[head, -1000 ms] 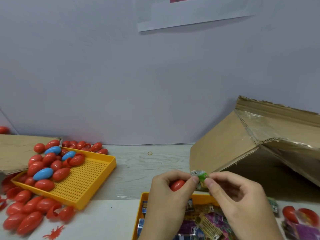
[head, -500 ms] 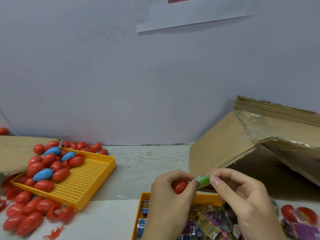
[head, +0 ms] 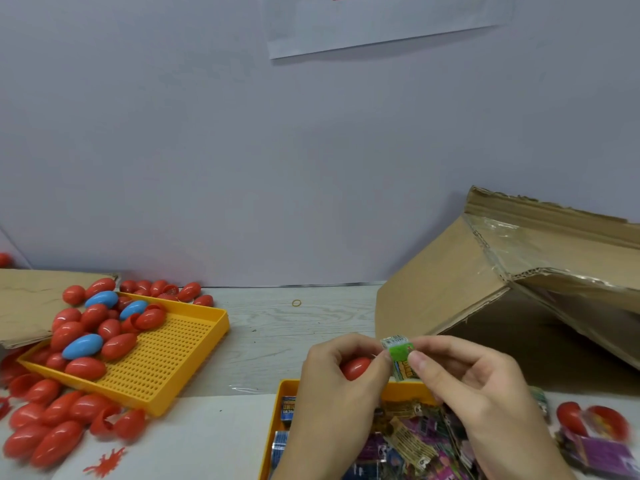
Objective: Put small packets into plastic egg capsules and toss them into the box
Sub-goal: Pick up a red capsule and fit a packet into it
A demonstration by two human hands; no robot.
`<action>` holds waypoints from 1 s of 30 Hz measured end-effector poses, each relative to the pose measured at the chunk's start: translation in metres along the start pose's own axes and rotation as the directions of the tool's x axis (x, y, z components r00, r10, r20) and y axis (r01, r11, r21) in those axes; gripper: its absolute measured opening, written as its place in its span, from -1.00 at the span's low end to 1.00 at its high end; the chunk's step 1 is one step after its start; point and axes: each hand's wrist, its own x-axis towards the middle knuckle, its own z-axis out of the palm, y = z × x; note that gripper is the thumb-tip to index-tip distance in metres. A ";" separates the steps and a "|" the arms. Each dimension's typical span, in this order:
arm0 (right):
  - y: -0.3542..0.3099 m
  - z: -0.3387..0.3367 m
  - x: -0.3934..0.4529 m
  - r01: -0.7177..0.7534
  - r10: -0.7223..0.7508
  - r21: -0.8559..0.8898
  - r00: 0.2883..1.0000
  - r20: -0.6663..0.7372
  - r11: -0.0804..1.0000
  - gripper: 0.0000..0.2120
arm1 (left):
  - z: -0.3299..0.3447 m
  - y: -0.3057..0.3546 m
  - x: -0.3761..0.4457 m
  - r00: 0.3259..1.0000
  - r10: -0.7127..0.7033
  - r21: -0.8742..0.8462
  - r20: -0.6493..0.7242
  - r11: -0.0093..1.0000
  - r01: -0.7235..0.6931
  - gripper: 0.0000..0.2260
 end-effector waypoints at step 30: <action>0.000 0.005 0.003 -0.112 0.149 0.139 0.943 -0.296 0.984 -0.75 | 0.000 -0.009 0.005 0.990 0.070 -0.130 -0.125 0.988 -0.086 -0.65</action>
